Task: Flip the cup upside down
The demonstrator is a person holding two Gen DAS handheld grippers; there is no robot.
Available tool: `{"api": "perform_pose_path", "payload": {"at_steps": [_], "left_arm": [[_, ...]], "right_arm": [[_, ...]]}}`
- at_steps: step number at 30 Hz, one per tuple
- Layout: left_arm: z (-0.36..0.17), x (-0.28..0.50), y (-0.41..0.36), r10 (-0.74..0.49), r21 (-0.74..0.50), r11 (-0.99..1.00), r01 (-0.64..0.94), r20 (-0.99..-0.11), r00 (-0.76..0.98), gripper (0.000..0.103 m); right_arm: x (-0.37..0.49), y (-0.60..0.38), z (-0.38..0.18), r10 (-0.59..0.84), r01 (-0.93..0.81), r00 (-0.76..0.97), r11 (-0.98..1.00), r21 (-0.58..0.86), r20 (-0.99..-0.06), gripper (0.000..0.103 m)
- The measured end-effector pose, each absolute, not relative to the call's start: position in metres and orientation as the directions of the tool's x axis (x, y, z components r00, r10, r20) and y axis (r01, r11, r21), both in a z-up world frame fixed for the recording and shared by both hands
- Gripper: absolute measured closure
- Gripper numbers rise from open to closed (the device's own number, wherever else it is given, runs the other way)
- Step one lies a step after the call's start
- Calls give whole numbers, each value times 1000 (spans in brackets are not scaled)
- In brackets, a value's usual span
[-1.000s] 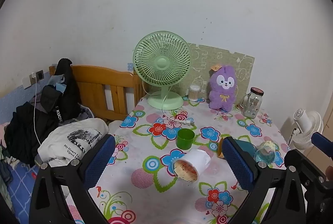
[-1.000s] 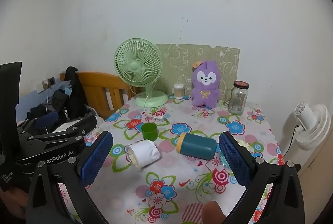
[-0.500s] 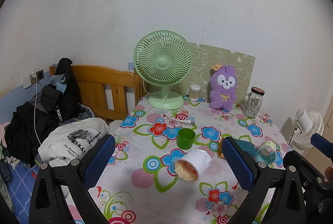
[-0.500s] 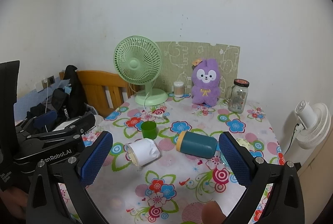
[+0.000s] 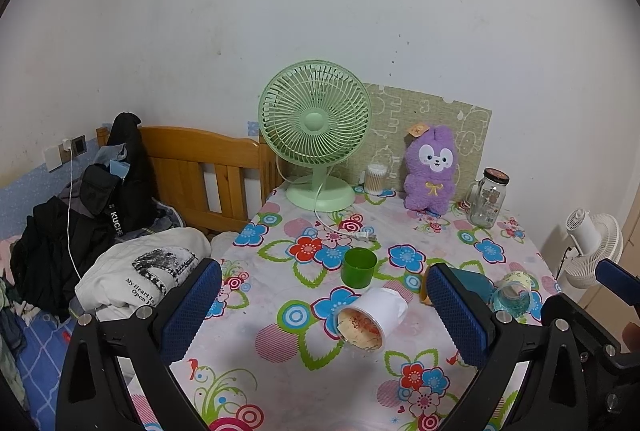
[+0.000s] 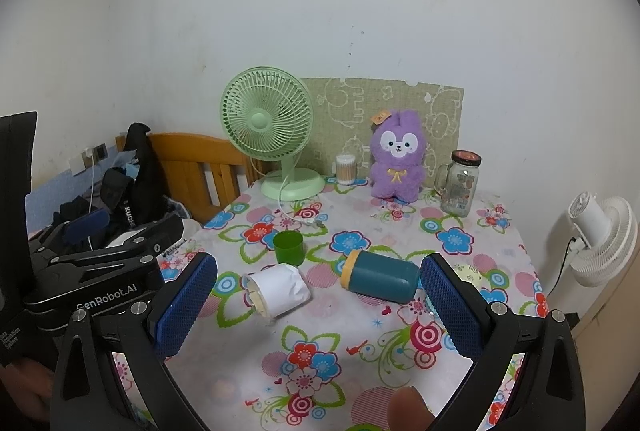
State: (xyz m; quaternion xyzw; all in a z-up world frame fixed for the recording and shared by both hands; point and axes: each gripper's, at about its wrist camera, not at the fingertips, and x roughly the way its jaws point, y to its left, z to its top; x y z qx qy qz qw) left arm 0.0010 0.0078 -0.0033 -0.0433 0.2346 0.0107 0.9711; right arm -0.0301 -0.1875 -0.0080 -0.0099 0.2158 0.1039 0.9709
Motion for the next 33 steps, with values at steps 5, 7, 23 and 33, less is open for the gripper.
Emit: {"api": "perform_pose_path", "payload": {"at_steps": [5,7,23,33], "left_arm": [[-3,1,8,1,-79,996,-42,-458,889,0],[-4,1,9,2,-78,996,-42,-459,888,0],[-15,4,9,16,-78,995,-63,-495,869,0],[-31,21,2,17,-60,997,-58,-542,840,0]], "right_arm": [[-31,-186,-7,198,-208,884,978,21,-423,0],[-30,-185,-6,199,-213,881,977,18,-429,0],[-22,-186,-14,204,-226,853,974,12,-479,0],[6,-196,-31,184,-220,823,976,-2,-537,0]]}}
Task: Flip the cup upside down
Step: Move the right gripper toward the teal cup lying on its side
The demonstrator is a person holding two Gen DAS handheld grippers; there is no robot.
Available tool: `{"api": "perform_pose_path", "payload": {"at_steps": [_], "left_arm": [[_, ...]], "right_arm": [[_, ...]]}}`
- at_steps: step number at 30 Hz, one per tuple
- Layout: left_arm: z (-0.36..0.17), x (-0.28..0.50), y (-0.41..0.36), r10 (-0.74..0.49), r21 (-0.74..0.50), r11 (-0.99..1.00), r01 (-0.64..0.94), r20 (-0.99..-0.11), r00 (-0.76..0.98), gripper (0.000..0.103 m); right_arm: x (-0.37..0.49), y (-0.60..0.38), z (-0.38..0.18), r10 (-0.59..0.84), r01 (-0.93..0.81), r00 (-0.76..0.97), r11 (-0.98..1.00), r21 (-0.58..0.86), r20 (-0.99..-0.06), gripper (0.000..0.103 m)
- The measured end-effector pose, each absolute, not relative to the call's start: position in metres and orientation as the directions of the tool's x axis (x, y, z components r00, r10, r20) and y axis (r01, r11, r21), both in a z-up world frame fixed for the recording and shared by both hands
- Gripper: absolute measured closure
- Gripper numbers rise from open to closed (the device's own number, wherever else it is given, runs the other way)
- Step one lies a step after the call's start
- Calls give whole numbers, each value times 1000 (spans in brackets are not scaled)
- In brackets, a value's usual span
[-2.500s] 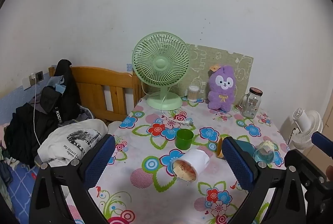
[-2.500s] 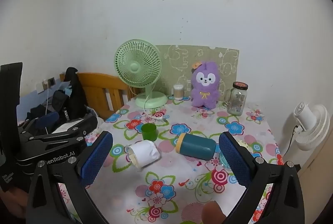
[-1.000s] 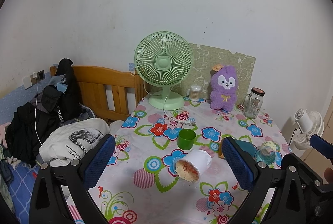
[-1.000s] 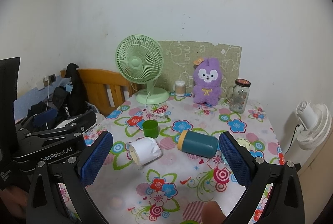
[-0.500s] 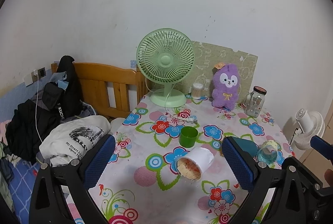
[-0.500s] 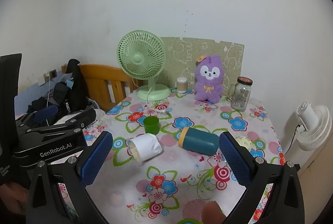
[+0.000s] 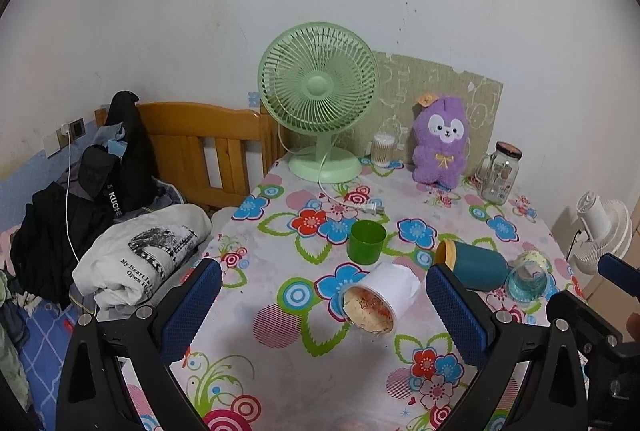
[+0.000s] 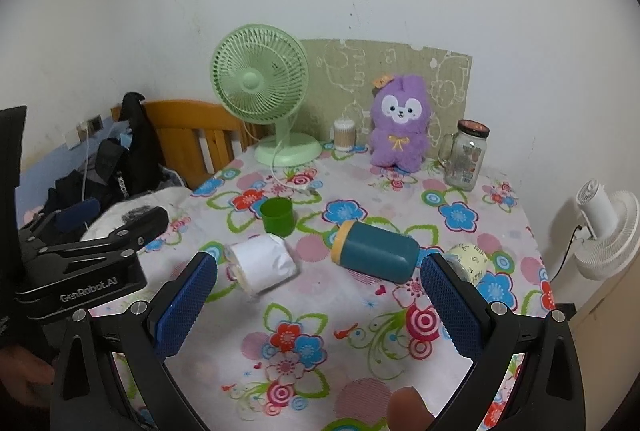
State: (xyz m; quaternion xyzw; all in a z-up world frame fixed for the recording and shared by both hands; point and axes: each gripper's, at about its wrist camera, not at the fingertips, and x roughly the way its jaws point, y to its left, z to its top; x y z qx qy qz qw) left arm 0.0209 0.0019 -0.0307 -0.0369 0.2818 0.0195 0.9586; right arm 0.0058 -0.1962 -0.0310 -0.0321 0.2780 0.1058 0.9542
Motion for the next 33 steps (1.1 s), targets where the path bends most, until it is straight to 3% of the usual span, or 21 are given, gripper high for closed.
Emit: {"api": "perform_pose_path", "payload": {"at_steps": [14,33], "left_arm": [[-60,60,-20,21,5,1000,-22,-624,782,0],[-108,121,-50,62,80,997,-3,-744,665,0]], "right_arm": [[50,-201,-53,173,-285,780,954,-95,-602,0],[163,-227,-117,224,-474,560,876,-86,-798,0]]}}
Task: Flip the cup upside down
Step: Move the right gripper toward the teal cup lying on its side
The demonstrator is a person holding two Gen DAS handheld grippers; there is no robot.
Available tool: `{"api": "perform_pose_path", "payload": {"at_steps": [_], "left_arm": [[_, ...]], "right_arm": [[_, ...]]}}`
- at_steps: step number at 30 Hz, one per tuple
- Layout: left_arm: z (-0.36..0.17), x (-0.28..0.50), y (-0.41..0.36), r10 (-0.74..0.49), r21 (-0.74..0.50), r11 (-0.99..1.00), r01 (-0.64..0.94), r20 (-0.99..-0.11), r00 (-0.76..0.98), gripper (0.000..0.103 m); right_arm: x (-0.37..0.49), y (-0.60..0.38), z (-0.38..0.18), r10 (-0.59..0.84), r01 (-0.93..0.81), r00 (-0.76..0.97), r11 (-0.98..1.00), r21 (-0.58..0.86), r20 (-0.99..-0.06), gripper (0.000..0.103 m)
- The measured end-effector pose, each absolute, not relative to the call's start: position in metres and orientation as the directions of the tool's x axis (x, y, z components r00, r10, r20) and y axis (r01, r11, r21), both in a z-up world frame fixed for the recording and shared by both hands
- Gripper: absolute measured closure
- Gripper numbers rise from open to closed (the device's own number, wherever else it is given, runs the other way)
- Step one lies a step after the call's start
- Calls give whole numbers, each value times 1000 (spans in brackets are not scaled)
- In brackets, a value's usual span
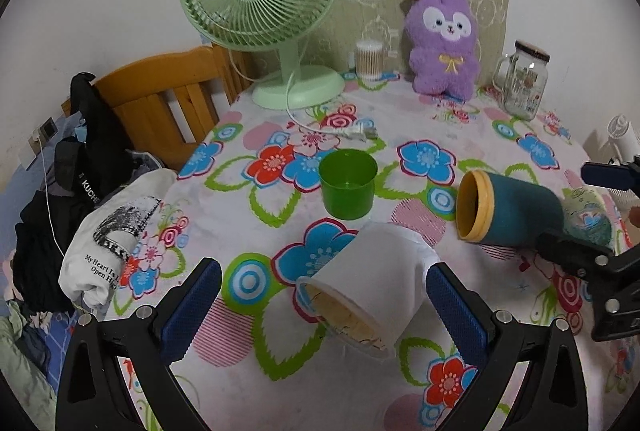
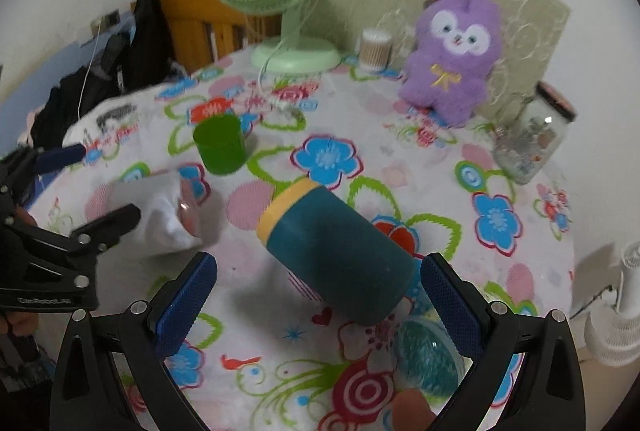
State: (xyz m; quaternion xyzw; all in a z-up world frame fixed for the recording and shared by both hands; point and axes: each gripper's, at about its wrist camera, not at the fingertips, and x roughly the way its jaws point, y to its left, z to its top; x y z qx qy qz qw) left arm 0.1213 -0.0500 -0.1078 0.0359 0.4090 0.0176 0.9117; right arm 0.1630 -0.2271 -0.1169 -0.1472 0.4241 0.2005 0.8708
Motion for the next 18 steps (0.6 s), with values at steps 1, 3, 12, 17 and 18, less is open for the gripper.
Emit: {"api": "perform_pose_path", "payload": {"at_steps": [1,3,12,17,18], "left_arm": [[-110,124,-51,65,83,997,-4,-749,660,0],[-112,127,-52,68,86,996,-5,-755,652,0],[-114,131,-51,75,91,996,-9,-756,651,0],[-112,130,-46,79,90,996,-16,-755,651,0],[-112,129,-45,79,90,996,-17,-754,652,0]], "right_arm": [[168,-226,-121,220,-484,545,870,-90,-809,0],[176,-224,-128,216,-505,521,858,-94,-826,0],[212,-218,-152,200,-575,409,814,-81,-890,1],[218,-212,-162,148,-593,383,797,-119,-912,1],[220,-211,-163,144,-595,375,795,-119,-916,1]]}}
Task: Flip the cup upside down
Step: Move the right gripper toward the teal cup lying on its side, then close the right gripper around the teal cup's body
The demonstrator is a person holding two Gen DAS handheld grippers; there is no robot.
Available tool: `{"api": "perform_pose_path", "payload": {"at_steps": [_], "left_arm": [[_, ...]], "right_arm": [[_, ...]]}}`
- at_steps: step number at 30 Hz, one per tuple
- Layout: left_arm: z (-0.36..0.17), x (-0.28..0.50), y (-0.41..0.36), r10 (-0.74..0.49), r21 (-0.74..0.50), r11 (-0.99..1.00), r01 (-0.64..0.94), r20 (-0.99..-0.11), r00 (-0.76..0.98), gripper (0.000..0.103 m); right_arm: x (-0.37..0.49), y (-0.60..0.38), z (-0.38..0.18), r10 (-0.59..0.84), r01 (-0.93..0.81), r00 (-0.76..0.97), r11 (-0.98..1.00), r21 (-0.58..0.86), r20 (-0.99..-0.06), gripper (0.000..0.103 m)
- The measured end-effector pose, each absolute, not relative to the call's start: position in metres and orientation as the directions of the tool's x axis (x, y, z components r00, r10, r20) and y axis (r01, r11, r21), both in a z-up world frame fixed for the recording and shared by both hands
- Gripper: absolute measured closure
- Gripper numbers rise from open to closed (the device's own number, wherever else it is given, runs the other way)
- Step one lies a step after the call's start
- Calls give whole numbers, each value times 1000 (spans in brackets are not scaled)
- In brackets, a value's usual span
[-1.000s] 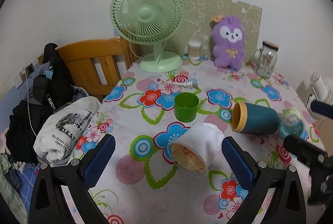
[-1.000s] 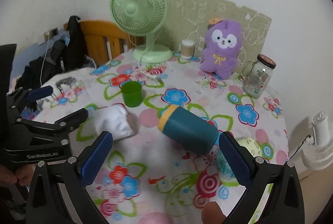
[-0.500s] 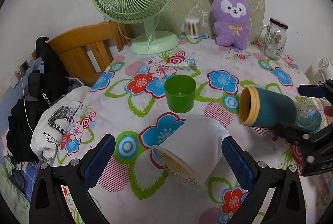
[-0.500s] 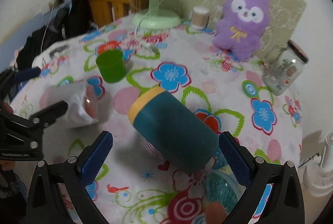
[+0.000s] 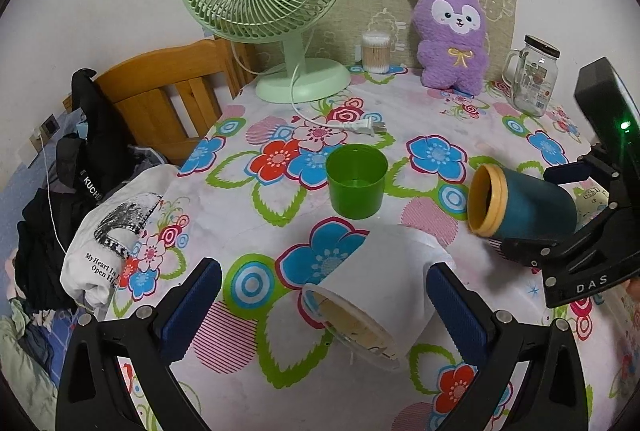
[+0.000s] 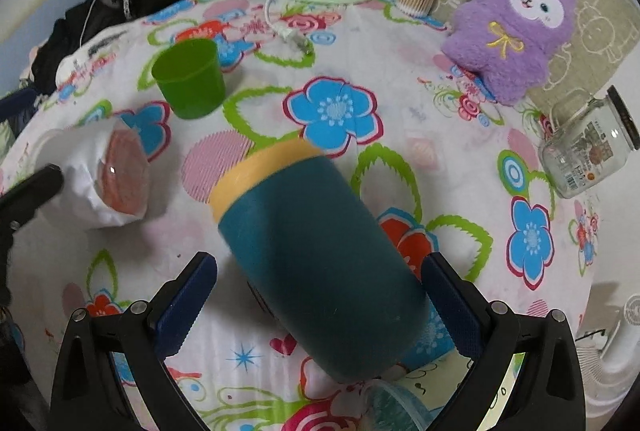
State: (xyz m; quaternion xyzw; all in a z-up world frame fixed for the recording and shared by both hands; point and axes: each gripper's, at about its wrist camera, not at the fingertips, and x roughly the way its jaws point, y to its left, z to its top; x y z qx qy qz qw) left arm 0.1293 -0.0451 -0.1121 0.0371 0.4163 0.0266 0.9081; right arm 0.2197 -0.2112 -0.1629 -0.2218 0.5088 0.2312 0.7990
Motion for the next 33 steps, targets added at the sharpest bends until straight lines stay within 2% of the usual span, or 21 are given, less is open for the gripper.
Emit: {"api": "perform_pose_path", "payload": {"at_steps": [5,9,13,22,33], "left_arm": [[-110,126,-41,78,86,996,-21,-751,656,0],[-106,122,-37,83,87,996,-26,-745,662,0],[-103,119,-30,85,77,996,-41,-742,665,0],[-94,97,-18,62,50,998,-37,-730,680,0],[-84,65,-6,39,10,999,-46,-717,695,0]], "right_arm": [[229,-205,-177,106,-621,308,775,-115,-945,2],[231,-201,-180,105,-615,301,781,-109,-948,18],[226,-202,-174,154,-611,291,789,-60,-944,24],[176,-193,-147,215,-625,339,779,-49,-916,31],[119,-203,-126,265,-569,399,822,-10,-878,34]]}}
